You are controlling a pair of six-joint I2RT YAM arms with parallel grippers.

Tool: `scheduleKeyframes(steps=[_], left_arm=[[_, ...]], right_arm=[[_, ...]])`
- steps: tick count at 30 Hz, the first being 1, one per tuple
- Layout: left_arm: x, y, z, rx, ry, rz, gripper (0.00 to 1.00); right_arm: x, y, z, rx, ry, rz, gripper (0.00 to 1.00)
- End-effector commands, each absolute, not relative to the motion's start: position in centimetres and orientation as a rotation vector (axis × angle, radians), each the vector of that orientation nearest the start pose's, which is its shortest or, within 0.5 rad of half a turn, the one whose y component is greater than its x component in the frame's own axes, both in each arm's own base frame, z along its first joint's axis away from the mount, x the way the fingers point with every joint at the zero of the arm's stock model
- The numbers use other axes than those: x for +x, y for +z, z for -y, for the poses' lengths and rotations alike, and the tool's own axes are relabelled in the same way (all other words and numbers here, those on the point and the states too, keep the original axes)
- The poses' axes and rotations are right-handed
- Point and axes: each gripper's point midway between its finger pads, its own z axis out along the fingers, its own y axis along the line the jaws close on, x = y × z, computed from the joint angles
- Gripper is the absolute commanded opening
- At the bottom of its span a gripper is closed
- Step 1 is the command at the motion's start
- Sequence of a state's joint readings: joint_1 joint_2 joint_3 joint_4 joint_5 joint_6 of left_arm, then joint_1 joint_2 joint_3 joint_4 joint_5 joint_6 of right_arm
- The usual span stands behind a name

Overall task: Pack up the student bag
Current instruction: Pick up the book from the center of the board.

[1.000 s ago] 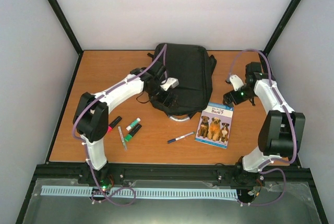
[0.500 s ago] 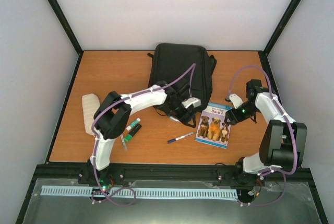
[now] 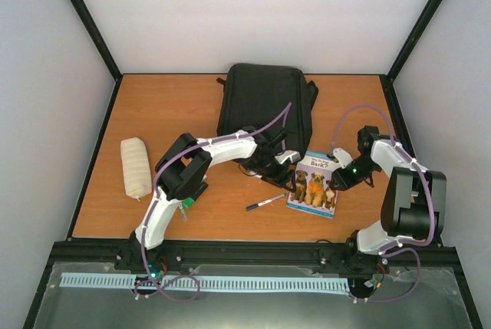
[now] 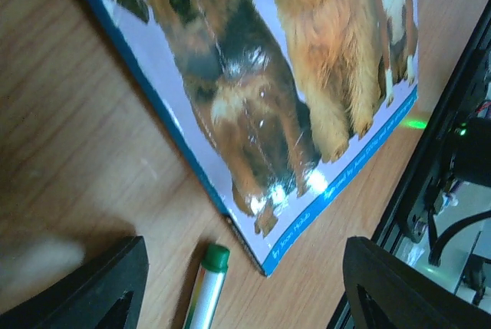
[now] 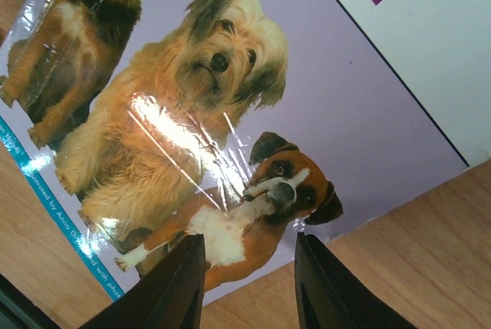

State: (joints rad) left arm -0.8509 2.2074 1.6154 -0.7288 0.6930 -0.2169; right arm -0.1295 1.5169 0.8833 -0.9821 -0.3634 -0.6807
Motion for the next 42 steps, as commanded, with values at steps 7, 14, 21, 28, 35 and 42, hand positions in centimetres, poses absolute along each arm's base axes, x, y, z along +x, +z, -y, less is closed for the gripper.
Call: scheduleKeyframes(steps=[7, 14, 21, 28, 35, 42], left_arm=[[24.2, 0.8, 45.1, 0.922, -1.203, -2.966, 0.74], [23.7, 0.2, 47.3, 0.874, -1.453, -2.979, 0.74], [24.8, 2.7, 49.8, 0.821, -1.68, -2.882, 0.69], [25.5, 4.4, 50.4, 0.827, -1.673, -2.833, 0.43], [25.6, 5.4, 50.3, 0.89, -1.662, -2.788, 0.08], [25.6, 7.7, 50.4, 1.004, -1.685, -2.687, 0.01]], right_arm=[[23.5, 1.9, -2.7, -0.803, 0.525, -2.929, 0.31], [21.8, 0.0, -2.7, -0.81, 0.561, -2.995, 0.29], [21.1, -0.9, -3.0, -0.771, 0.609, -3.025, 0.27], [21.0, -0.6, -2.9, -0.774, 0.589, -3.03, 0.27], [21.5, 1.1, -2.0, -0.785, 0.48, -3.0, 0.27], [22.0, 5.1, -0.5, -0.811, 0.311, -2.962, 0.39]])
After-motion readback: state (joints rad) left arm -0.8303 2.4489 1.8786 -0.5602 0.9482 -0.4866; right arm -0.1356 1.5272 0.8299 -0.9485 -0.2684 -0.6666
